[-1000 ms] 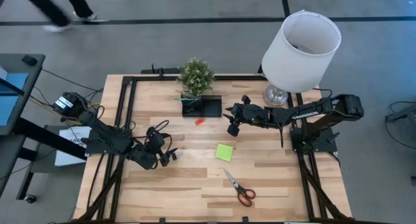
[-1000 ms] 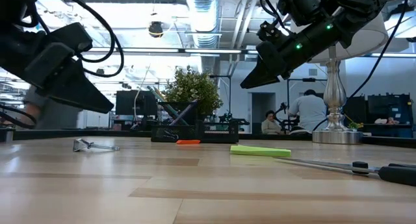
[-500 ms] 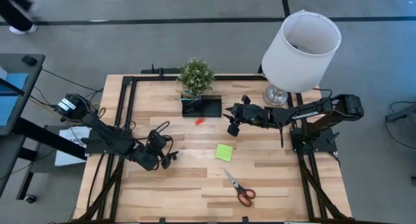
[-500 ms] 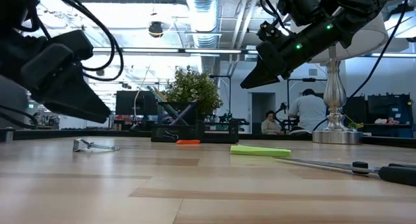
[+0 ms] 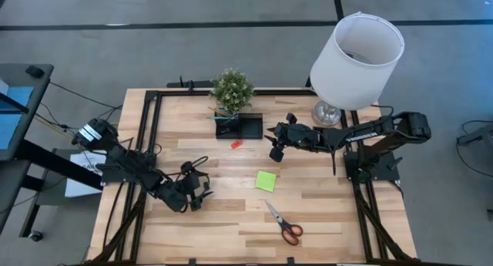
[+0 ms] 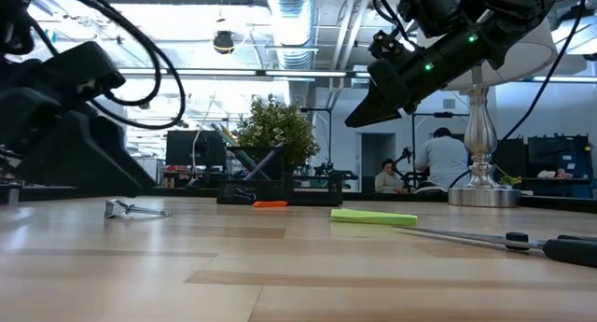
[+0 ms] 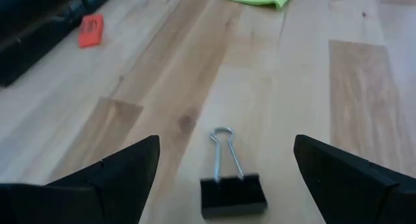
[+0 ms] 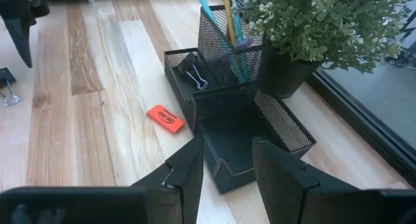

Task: Pick and place office supplies into organizer
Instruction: Put the black binder clip into the black organizer

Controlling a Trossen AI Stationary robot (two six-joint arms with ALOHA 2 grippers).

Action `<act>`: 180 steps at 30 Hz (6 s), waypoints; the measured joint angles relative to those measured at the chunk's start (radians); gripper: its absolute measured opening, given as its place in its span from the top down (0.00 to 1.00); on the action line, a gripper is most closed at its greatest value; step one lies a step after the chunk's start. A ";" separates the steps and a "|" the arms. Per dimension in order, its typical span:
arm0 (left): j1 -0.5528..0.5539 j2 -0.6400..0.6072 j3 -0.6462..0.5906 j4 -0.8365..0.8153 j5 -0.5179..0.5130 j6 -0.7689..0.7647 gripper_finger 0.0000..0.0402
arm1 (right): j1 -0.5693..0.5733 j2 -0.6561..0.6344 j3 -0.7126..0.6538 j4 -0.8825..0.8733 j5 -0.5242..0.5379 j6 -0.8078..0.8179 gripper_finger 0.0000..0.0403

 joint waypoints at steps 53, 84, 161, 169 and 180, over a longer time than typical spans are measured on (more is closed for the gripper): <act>-0.102 0.440 0.051 0.257 -0.360 -0.376 0.67 | 0.000 0.000 0.000 0.000 0.000 0.000 0.69; 0.787 0.060 0.050 0.418 0.275 0.400 0.67 | 0.000 0.000 0.000 0.000 0.000 0.000 0.69; 0.652 0.397 0.146 0.490 0.283 0.210 0.64 | 0.000 0.000 0.000 0.000 0.000 0.000 0.69; 0.638 0.382 0.144 0.517 0.287 0.209 0.68 | 0.000 0.000 0.000 0.000 0.000 0.000 0.69; 0.636 0.213 0.144 0.535 0.270 0.337 0.68 | 0.000 0.000 0.000 0.000 0.000 0.000 0.69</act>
